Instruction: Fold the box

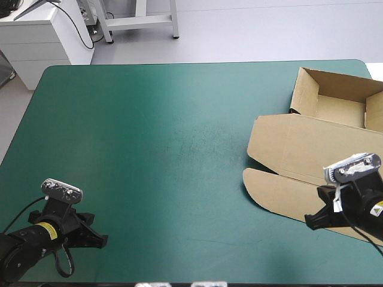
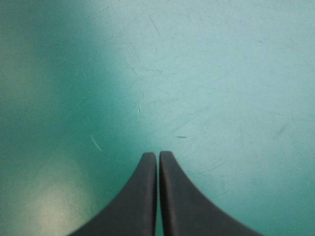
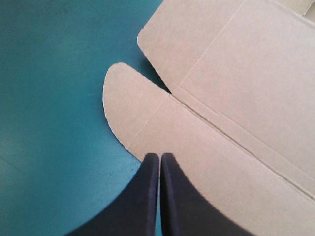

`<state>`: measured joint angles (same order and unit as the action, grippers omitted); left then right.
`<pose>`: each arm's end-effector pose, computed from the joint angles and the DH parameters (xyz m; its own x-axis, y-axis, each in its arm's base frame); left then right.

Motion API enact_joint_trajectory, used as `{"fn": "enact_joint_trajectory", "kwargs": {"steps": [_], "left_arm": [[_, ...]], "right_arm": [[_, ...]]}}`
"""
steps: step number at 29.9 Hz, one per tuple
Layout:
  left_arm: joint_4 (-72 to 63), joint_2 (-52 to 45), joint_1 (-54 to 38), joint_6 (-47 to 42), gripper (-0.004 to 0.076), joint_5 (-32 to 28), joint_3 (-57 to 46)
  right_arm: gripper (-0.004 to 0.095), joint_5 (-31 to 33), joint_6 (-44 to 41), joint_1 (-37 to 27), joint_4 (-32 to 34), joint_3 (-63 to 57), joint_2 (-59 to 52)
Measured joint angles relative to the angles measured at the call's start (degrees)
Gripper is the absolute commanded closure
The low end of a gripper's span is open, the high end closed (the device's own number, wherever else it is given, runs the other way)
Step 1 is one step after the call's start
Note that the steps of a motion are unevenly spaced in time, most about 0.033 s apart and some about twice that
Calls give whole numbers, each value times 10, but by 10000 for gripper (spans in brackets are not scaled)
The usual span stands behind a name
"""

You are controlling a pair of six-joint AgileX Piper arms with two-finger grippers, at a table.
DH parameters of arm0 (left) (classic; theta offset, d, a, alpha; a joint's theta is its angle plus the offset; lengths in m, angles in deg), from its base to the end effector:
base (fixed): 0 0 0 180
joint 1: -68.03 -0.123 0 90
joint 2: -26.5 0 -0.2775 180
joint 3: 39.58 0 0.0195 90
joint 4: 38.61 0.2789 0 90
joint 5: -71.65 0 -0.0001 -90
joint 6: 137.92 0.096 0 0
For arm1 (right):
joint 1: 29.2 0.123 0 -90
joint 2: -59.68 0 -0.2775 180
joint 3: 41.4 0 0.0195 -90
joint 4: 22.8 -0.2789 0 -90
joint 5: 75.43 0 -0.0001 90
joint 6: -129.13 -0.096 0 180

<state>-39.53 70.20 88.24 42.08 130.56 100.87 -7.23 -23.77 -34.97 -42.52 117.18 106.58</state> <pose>0.1242 -0.0471 0.2910 -0.7440 0.2650 -0.6134 0.3472 0.9377 -0.0159 0.1288 0.0172 0.3819 -0.6252 -0.2557 -0.7374 -0.3529 0.9353 -0.0251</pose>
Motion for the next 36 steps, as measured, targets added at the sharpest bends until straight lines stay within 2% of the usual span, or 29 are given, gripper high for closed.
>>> {"fn": "enact_joint_trajectory", "kwargs": {"steps": [7, 16, 24, 36], "left_arm": [[-8, -47, 0, 0, 731, 2, -28], [-15, -61, 0, 0, 731, -17, -62], [-17, -61, 0, 24, 731, -19, -87], [-19, -61, 0, 27, 731, -20, -91]], "right_arm": [[910, -31, 1, 0, -5, -132, -91], [910, -33, 0, 0, 2, -214, -185], [910, -37, 0, 7, 6, -235, -196], [910, -53, 2, 72, 23, -257, -196]]}}
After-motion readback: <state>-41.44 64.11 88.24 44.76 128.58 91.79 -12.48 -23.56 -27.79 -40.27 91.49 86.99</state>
